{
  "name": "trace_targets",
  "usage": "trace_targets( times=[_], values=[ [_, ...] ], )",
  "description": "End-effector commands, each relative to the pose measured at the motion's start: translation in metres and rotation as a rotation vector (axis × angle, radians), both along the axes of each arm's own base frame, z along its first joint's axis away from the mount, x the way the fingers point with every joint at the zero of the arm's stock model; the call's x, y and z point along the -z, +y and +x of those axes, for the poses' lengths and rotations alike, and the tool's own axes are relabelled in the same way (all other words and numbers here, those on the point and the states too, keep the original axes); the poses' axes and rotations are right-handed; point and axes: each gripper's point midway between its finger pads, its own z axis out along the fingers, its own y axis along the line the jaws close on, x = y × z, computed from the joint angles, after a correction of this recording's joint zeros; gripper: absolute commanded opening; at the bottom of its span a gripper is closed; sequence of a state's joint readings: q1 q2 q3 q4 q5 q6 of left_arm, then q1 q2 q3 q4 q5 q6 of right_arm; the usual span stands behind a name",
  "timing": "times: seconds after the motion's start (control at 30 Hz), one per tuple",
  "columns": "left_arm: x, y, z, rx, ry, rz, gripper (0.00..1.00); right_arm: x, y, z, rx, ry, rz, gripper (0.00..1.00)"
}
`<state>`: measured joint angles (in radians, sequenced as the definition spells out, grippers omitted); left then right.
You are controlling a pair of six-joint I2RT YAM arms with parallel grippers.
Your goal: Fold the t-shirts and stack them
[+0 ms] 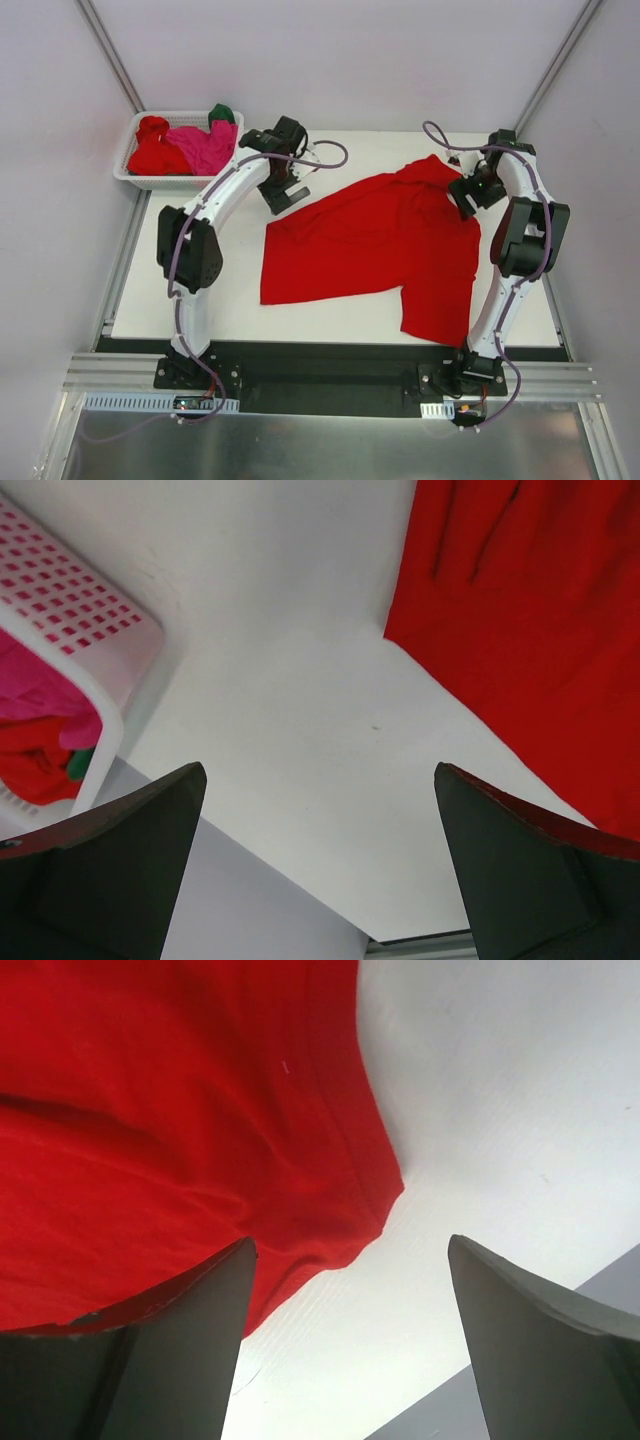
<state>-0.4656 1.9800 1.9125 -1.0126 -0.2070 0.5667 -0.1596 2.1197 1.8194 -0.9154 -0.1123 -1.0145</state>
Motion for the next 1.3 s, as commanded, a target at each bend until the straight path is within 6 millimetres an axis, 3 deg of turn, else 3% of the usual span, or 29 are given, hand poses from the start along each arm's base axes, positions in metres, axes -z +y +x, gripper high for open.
trace_targets(
  times=[0.0,0.13,0.3,0.53,0.67,0.8,1.1,1.27],
  values=[
    [0.029,-0.021,0.006,0.006,0.083,-0.043,0.99,-0.022,0.014,-0.010,0.021,-0.009,0.066,0.81],
    [0.059,-0.025,0.017,0.007,0.128,-0.016,0.99,-0.019,0.021,-0.011,0.037,-0.001,0.093,0.80],
    [0.071,-0.035,0.030,0.003,0.128,-0.017,0.99,-0.025,0.025,-0.015,0.030,-0.005,0.104,0.80],
    [0.072,-0.054,-0.001,0.060,0.172,-0.018,0.99,-0.027,0.030,-0.022,0.030,0.008,0.128,0.80],
    [0.050,-0.072,-0.027,0.100,0.196,-0.100,0.99,-0.027,0.032,-0.025,0.029,0.022,0.138,0.80],
    [0.045,-0.075,-0.053,0.104,0.253,-0.128,0.99,-0.027,0.035,-0.030,0.025,0.035,0.153,0.79],
    [0.055,-0.078,-0.069,0.114,0.320,-0.149,0.99,-0.029,0.041,-0.040,0.020,0.056,0.174,0.79],
    [0.066,-0.095,-0.077,0.116,0.409,-0.217,0.99,-0.031,0.042,-0.047,0.011,0.070,0.174,0.80]
  ],
)
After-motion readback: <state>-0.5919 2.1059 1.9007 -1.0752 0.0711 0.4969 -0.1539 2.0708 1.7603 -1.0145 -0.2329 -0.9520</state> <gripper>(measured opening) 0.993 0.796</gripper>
